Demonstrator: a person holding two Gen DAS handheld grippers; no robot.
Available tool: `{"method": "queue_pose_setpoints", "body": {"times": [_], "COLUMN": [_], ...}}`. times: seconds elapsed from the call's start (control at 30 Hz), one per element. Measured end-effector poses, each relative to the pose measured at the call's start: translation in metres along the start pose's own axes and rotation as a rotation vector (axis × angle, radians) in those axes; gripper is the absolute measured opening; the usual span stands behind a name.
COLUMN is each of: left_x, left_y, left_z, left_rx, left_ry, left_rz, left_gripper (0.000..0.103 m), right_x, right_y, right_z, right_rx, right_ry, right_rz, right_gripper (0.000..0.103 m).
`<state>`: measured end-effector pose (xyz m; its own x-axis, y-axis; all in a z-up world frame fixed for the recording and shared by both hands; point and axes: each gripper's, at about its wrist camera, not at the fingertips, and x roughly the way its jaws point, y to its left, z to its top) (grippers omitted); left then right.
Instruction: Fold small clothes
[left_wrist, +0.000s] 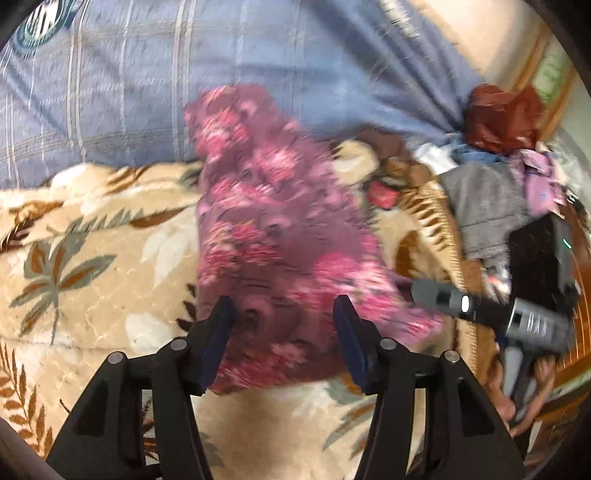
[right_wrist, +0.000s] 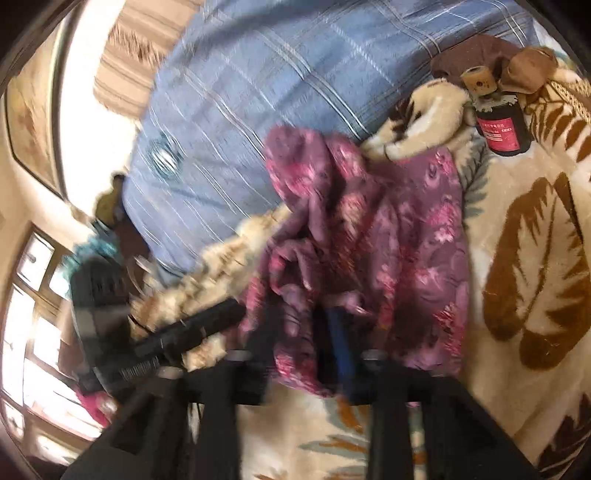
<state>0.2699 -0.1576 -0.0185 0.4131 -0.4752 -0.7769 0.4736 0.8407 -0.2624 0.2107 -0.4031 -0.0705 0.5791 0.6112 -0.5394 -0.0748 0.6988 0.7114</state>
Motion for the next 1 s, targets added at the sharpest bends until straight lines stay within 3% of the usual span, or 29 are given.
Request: {"method": "queue_pose_setpoints", "body": {"times": [0.13, 0.23, 0.3, 0.37, 0.43, 0.47, 0.5, 0.53, 0.6, 0.63, 0.73, 0.8, 0.87, 1.0], "left_x": [-0.014, -0.006, 0.013, 0.034, 0.038, 0.036, 0.037, 0.037, 0.039, 0.041, 0.041, 0.038, 0.038, 0.009], "left_y": [-0.023, -0.049, -0.060, -0.057, -0.041, -0.039, -0.038, -0.037, -0.036, -0.035, -0.036, -0.037, -0.039, -0.054], "left_z": [-0.004, 0.003, 0.009, 0.011, 0.009, 0.006, 0.002, -0.001, -0.010, -0.014, -0.025, -0.027, -0.023, -0.021], "left_rx": [0.087, 0.133, 0.143, 0.115, 0.015, 0.006, 0.017, 0.021, 0.010, 0.007, 0.002, -0.001, 0.004, 0.063], "left_ry": [-0.046, -0.016, 0.032, 0.093, 0.086, 0.079, 0.079, 0.080, 0.064, 0.060, 0.049, 0.040, 0.045, -0.019], "left_rz": [0.006, -0.058, 0.003, 0.068, 0.019, 0.018, 0.024, 0.027, 0.032, 0.037, 0.042, 0.049, 0.052, -0.008], "left_gripper": [0.055, 0.055, 0.055, 0.041, 0.034, 0.018, 0.011, 0.009, 0.007, 0.007, 0.007, 0.007, 0.006, 0.005], "right_x": [-0.013, -0.002, 0.021, 0.043, 0.058, 0.066, 0.072, 0.081, 0.086, 0.087, 0.097, 0.112, 0.121, 0.075], "right_y": [0.002, 0.007, 0.013, 0.005, -0.007, -0.014, -0.017, -0.020, -0.017, -0.012, -0.004, -0.011, -0.009, 0.015], "right_z": [0.030, 0.070, 0.101, 0.121, 0.125, 0.122, 0.119, 0.117, 0.116, 0.114, 0.112, 0.109, 0.106, 0.111], "right_rx": [0.039, 0.054, 0.006, 0.018, 0.055, 0.072, 0.065, 0.068, 0.060, 0.047, 0.005, 0.045, 0.043, -0.017], "right_ry": [-0.037, 0.007, 0.068, 0.093, 0.089, 0.085, 0.088, 0.110, 0.111, 0.110, 0.116, 0.131, 0.155, 0.045], "right_rz": [0.052, 0.043, 0.045, 0.088, 0.107, 0.102, 0.104, 0.093, 0.108, 0.121, -0.029, -0.057, -0.022, 0.012], "right_gripper": [0.064, 0.071, 0.071, 0.071, 0.067, 0.066, 0.063, 0.050, 0.039, 0.039, 0.039, 0.039, 0.005, 0.006]}}
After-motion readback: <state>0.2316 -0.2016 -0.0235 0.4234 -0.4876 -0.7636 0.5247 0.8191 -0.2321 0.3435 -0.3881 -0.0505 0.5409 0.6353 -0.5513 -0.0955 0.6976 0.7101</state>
